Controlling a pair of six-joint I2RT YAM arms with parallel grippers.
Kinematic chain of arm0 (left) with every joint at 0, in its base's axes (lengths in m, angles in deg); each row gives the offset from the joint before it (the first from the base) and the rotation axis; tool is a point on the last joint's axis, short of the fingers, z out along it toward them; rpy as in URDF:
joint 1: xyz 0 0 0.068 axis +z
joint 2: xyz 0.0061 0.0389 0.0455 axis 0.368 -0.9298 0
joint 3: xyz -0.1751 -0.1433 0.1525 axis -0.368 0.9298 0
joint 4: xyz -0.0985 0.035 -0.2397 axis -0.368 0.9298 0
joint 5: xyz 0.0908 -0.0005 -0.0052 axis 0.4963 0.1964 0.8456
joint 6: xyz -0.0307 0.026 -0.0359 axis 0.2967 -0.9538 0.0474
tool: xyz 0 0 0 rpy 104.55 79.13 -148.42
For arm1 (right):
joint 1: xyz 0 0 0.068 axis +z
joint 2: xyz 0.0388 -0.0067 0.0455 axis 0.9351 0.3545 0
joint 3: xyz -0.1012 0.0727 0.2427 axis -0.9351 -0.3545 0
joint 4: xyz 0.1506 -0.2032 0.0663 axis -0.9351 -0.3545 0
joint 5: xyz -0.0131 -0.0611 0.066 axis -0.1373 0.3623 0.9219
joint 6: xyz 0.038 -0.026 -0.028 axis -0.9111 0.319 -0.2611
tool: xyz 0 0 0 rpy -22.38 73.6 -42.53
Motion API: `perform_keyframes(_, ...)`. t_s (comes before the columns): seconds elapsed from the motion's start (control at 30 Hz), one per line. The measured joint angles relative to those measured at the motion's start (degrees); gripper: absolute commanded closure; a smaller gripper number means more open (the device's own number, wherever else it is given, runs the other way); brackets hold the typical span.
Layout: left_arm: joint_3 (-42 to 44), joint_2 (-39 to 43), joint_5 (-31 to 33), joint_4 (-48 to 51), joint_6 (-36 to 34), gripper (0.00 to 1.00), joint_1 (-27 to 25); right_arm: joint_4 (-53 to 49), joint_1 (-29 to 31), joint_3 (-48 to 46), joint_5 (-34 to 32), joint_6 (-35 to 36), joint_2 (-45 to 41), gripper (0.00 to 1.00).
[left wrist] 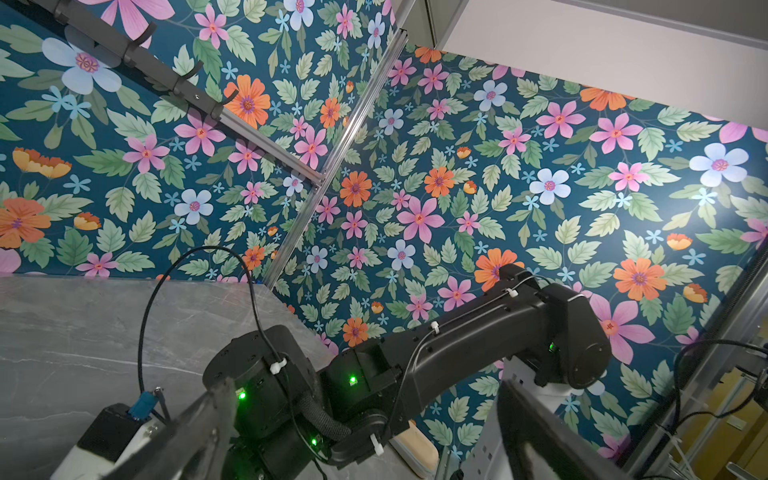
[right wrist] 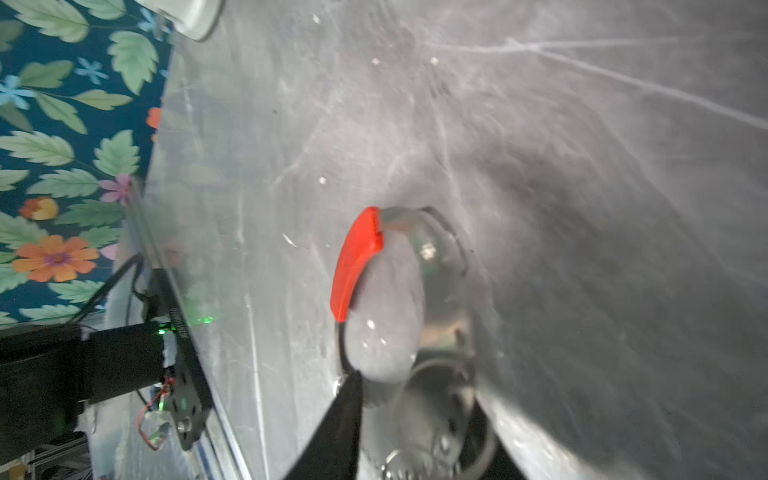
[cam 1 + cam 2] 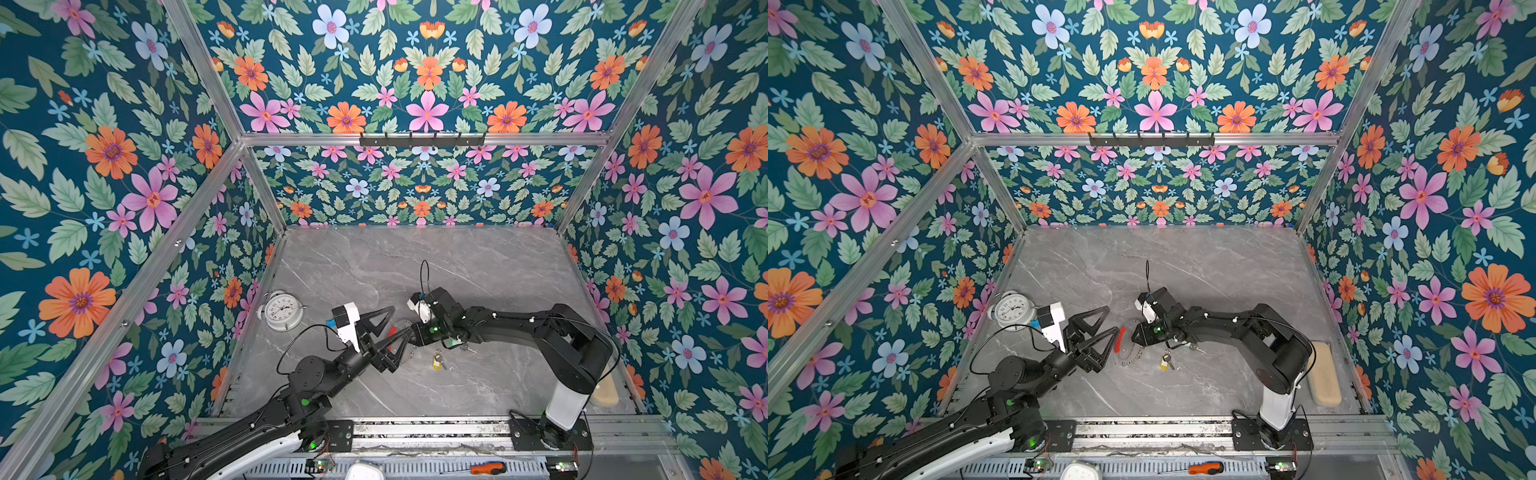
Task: Remove the keys from the keyring
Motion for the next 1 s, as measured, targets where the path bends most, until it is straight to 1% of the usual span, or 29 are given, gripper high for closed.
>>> perform_keyframes(0.07, 0.0, 0.0, 0.0, 0.0, 0.0, 0.00, 0.0, -0.9, 0.0, -0.1, -1.7, 0.1, -0.6, 0.41)
perform_keyframes(0.1, 0.0, 0.0, 0.0, 0.0, 0.0, 0.00, 0.0, -1.3, 0.0, -0.1, -2.6, 0.1, -1.0, 0.32)
perform_keyframes(0.17, 0.0, 0.0, 0.0, 0.0, 0.0, 0.00, 0.0, -1.7, 0.0, -0.1, -4.0, 0.2, -1.9, 0.21)
perform_keyframes(0.3, 0.0, 0.0, 0.0, 0.0, 0.0, 0.00, 0.0, -2.3, 0.0, -0.8, -7.5, 0.2, -4.8, 0.07)
perform_keyframes(0.37, 0.0, -0.1, 0.0, 0.2, 0.0, 0.00, 0.0, -2.3, 0.0, -2.0, -9.0, 0.2, -7.3, 0.07)
perform_keyframes(0.53, 0.0, -0.4, 0.9, 1.4, 0.0, 0.00, 0.0, -0.7, 0.1, -7.1, -11.8, 0.2, -17.5, 0.08)
perform_keyframes(0.73, 0.1, -1.8, 5.4, 2.3, -0.1, 0.00, 0.0, 1.7, 0.2, -14.2, -14.4, 0.2, -33.2, 0.07)
perform_keyframes(0.83, -0.1, -5.0, 9.4, 3.0, 0.0, 0.00, 0.0, 1.9, 0.3, -17.3, -15.9, 0.2, -40.8, 0.07)
perform_keyframes(0.9, -1.7, -8.1, 13.2, 4.9, -0.1, 0.00, 0.0, 2.0, 0.4, -19.6, -16.3, 0.2, -45.9, 0.06)
perform_keyframes(1.0, -2.6, -11.8, 19.3, 6.1, -0.5, 0.00, 0.0, 2.4, 0.4, -22.8, -17.6, 0.1, -52.6, 0.01)
